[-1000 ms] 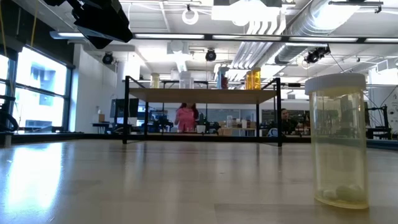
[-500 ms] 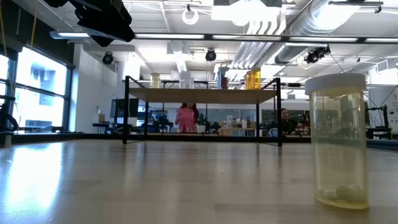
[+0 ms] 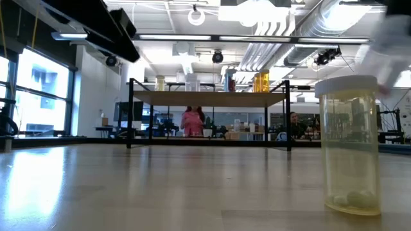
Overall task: Pick and place medicine bottles onto shelf by color
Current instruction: Put the transparent pill bottle on the shelf aligned with the transparent pill bottles
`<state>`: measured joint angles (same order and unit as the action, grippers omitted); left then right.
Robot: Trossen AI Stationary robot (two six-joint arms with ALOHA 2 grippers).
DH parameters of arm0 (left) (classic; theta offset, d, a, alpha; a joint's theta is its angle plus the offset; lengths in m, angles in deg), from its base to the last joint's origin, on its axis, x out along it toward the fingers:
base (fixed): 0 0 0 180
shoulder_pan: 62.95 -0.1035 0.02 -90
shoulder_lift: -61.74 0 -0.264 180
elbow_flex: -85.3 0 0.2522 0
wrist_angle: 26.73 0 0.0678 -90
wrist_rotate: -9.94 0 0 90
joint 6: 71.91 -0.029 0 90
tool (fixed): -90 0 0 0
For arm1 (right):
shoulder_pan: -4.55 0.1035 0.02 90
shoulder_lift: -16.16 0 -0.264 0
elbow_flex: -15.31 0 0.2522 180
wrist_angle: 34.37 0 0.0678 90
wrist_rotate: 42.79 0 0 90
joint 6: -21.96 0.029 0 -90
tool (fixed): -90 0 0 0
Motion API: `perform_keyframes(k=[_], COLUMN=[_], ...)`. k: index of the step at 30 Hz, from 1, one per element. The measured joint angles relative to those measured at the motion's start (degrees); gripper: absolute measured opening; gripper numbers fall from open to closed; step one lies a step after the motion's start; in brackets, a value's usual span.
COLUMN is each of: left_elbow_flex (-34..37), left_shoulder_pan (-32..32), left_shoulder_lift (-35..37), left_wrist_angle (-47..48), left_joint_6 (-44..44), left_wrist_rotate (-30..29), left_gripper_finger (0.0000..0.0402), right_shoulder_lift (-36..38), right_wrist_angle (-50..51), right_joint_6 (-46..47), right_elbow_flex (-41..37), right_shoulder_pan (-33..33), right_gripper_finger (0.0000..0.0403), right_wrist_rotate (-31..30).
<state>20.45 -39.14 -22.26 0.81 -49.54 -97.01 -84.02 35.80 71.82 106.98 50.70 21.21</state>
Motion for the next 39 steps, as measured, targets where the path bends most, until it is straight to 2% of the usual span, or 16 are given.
perform_keyframes(k=[5,13,19,26,39], left_elbow_flex=[0.01,0.01,0.02,0.01,0.00], left_shoulder_pan=[-2.49,-5.94,-8.40,-11.22,-13.73], left_shoulder_lift=[0.00,0.00,0.00,0.00,0.00], left_wrist_angle=[0.30,-1.84,-5.65,-12.10,-15.36], left_joint_6=[-0.43,-7.64,-12.72,-15.10,-15.63], left_wrist_rotate=[-0.24,-0.23,-0.17,3.66,5.13], left_gripper_finger=[0.0211,0.0211,0.0211,0.0211,0.0212], right_shoulder_lift=[0.01,0.01,0.07,0.11,0.11], right_wrist_angle=[-0.19,-2.96,-6.59,-7.88,-11.11], right_joint_6=[-8.85,-23.84,-33.54,-37.79,-41.32], right_elbow_flex=[3.38,7.46,11.12,12.82,12.82], right_shoulder_pan=[-4.99,-12.45,-16.23,-19.65,-25.53], right_gripper_finger=[0.0120,0.0119,0.0119,0.0119,0.0119], right_wrist_rotate=[-0.49,1.19,4.86,7.45,10.82])
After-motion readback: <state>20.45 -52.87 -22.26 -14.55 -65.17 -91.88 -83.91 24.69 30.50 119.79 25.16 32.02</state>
